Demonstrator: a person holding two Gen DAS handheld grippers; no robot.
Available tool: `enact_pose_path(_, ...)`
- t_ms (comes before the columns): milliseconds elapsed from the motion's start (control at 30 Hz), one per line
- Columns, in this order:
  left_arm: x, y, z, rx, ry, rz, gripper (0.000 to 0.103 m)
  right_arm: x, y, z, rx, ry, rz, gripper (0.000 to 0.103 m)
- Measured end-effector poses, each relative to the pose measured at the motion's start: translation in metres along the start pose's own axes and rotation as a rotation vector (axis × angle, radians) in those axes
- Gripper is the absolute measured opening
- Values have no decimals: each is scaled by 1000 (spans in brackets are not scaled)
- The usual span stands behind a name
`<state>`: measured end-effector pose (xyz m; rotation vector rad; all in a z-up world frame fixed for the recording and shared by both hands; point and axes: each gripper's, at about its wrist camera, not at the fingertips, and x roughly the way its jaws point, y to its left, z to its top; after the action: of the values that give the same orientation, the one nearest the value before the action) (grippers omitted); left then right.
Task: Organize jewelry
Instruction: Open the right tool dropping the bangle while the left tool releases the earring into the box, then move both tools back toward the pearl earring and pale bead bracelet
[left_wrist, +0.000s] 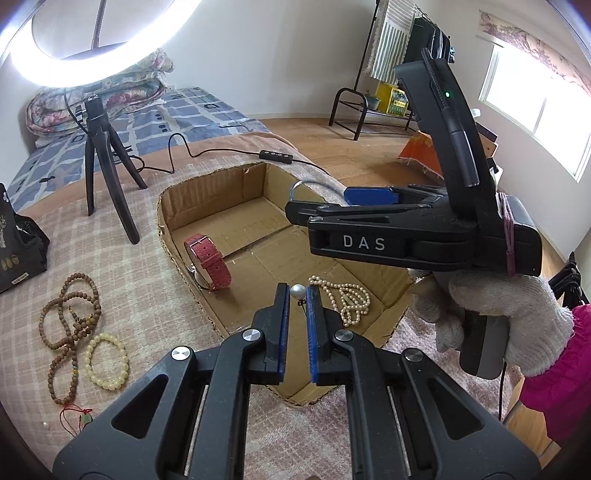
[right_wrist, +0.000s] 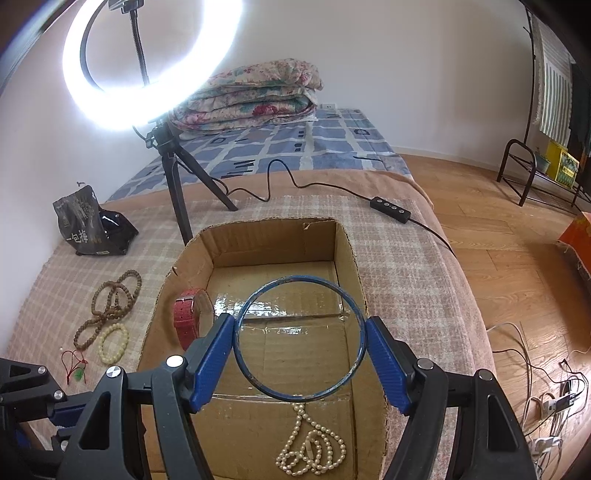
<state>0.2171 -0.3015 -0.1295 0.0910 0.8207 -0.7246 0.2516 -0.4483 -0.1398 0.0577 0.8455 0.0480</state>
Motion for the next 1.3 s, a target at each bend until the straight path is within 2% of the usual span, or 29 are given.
enact_pose_path(67,1,-1,0,-3,10,-2,7,-1,-1,0,9,-4,-6,82)
enact_pose_path(100,2,-1,0,-5,14,2,12,-2,-2,1,15,-9,-16,87)
enact_pose_path(133,3,0,0,-8,16,2,31,-3,-2,1,18,-13,-21,89)
enact_pose_path(200,1,1,-1,-15,5,2,56,-5,-1,2,20,-21,-32,94)
enact_pose_path(233,-1,2,-1,-17,-12,5,57,-5,-1,2,19,-23,-37,95)
enact_pose_path(367,-4,2,0,-13,-16,14,57,-7,1,4,9,-24,-56,102)
enact_pose_path(1300,-25,6,1,-29,-37,19,57,-24,16,6,-1,-31,-79,102)
